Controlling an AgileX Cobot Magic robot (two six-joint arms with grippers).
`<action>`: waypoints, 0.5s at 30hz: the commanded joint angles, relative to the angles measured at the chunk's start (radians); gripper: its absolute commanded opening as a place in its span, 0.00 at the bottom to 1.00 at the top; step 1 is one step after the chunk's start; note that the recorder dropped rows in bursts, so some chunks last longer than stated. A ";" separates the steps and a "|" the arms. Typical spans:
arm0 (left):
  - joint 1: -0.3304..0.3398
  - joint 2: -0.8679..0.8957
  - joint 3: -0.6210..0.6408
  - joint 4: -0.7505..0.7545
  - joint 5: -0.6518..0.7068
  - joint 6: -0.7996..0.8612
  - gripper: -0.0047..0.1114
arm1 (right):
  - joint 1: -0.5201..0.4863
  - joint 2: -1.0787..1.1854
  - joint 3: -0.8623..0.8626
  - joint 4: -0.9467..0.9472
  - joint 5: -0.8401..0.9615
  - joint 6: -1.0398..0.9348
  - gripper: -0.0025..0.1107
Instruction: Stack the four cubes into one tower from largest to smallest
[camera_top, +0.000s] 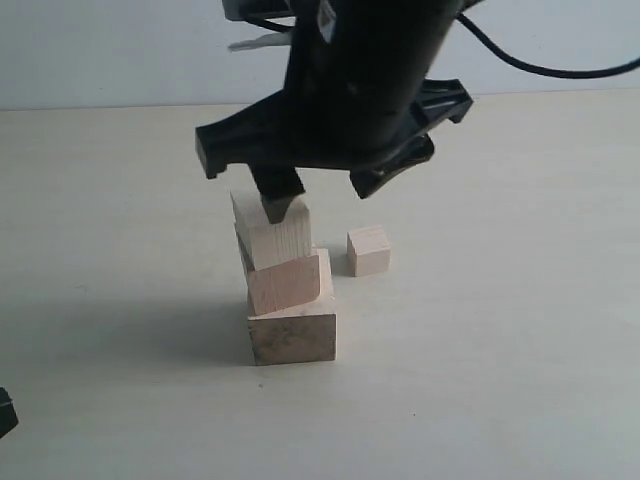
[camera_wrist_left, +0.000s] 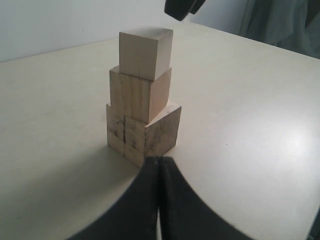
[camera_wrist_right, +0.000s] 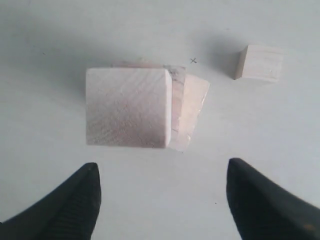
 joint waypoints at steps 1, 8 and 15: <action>0.002 -0.007 0.000 -0.004 -0.004 -0.001 0.04 | 0.030 -0.141 0.163 -0.042 -0.139 -0.002 0.53; 0.002 -0.007 0.000 -0.004 -0.004 -0.001 0.04 | 0.070 -0.227 0.311 0.013 -0.335 -0.004 0.12; 0.002 -0.007 0.000 -0.004 -0.004 -0.001 0.04 | 0.070 -0.172 0.338 0.068 -0.402 -0.067 0.02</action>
